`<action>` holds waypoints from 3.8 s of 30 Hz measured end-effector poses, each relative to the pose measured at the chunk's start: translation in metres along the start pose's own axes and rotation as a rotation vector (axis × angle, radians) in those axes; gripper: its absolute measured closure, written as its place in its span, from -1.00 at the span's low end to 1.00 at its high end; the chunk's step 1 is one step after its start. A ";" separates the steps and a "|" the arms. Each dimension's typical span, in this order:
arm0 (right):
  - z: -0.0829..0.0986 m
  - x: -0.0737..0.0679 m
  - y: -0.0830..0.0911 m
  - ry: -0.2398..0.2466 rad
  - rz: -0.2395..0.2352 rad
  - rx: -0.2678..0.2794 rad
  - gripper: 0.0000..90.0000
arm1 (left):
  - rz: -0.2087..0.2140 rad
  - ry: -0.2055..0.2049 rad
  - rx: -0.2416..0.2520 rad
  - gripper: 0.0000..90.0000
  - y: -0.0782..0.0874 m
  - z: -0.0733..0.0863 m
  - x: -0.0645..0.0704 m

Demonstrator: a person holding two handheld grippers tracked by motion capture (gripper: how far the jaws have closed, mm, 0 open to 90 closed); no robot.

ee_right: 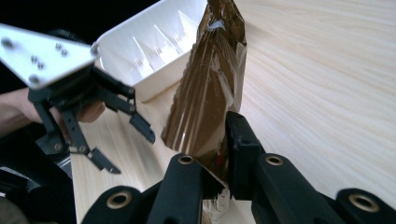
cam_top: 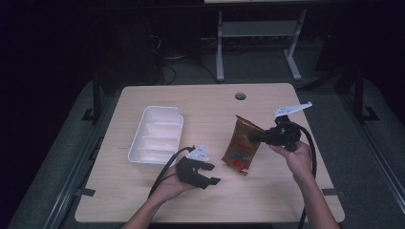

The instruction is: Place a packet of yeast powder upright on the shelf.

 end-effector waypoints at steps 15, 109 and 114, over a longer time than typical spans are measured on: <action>-0.030 0.008 -0.008 -0.018 -0.007 -0.006 0.87 | -0.018 0.016 0.001 -0.16 0.011 0.029 0.004; -0.193 -0.041 -0.156 0.165 -0.169 -0.089 0.87 | -0.011 -0.026 0.030 -0.35 0.027 0.043 0.014; -0.198 -0.043 -0.167 0.174 -0.181 -0.091 0.87 | -0.009 -0.029 0.028 -0.35 0.026 0.043 0.015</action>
Point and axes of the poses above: each handheld gripper's, and its own axes: y roughly backward along the jaws, z roughly out of its underside, x roughly to its right, the point moved 1 cm from there along -y, roughly forward along the jaws, and after that the axes turned 1 degree about -z, right-handed, at the moved point
